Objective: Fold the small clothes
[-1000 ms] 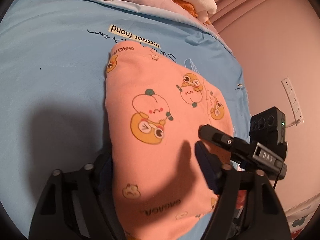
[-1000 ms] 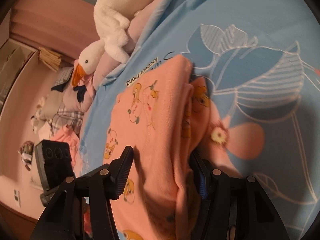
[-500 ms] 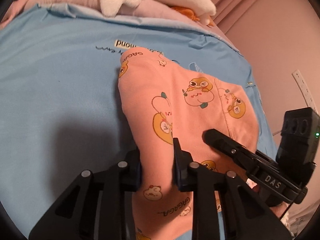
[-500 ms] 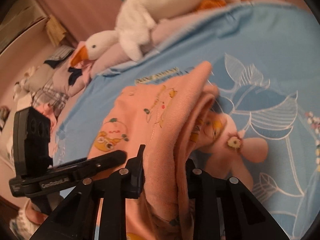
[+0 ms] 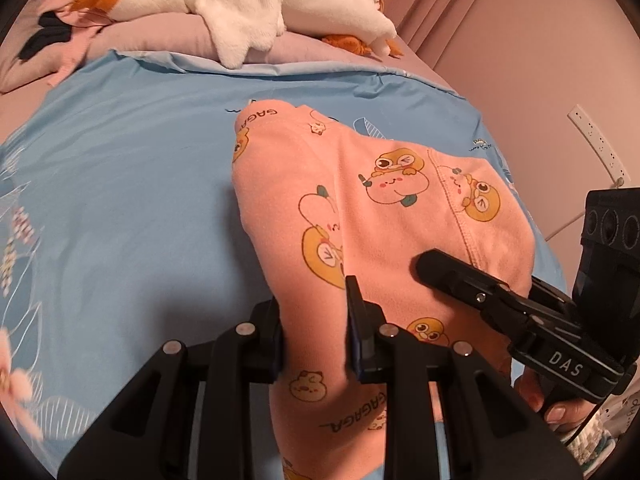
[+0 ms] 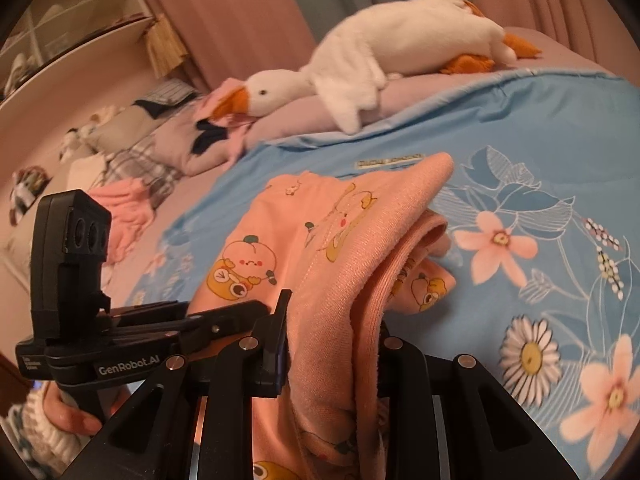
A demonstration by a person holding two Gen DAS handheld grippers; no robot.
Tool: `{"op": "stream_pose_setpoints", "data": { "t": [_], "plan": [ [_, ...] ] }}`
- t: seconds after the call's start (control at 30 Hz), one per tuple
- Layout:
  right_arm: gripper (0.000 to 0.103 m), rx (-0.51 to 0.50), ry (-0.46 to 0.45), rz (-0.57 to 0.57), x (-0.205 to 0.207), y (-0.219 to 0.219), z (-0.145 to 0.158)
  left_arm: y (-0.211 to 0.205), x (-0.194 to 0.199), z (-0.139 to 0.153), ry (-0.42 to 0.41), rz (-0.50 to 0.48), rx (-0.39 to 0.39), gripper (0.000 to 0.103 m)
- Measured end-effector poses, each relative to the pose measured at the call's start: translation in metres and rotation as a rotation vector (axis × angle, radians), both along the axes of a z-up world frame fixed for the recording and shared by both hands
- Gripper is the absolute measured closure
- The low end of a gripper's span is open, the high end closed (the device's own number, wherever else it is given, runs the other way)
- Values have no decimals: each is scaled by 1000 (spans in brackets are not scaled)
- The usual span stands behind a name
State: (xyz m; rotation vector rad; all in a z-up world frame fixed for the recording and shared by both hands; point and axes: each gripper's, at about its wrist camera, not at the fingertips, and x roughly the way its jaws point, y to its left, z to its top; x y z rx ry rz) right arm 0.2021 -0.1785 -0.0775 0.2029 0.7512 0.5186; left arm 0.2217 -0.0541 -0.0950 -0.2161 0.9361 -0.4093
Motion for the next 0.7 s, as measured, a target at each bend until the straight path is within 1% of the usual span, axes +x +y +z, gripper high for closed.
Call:
{"op": "stream_pose_setpoints", "data": {
  "t": [0.3,0.57,0.7],
  "plan": [
    [75,1,-32,57,-49,23,19,24,-58,22,-38,39,9,78],
    [75,-21,-51,89,-91,46,27,41,-109,30,-59,71,23,78],
    [75,-40,-71,113,-114,59,29,52,-138,30,-57,105,11,78]
  ]
}}
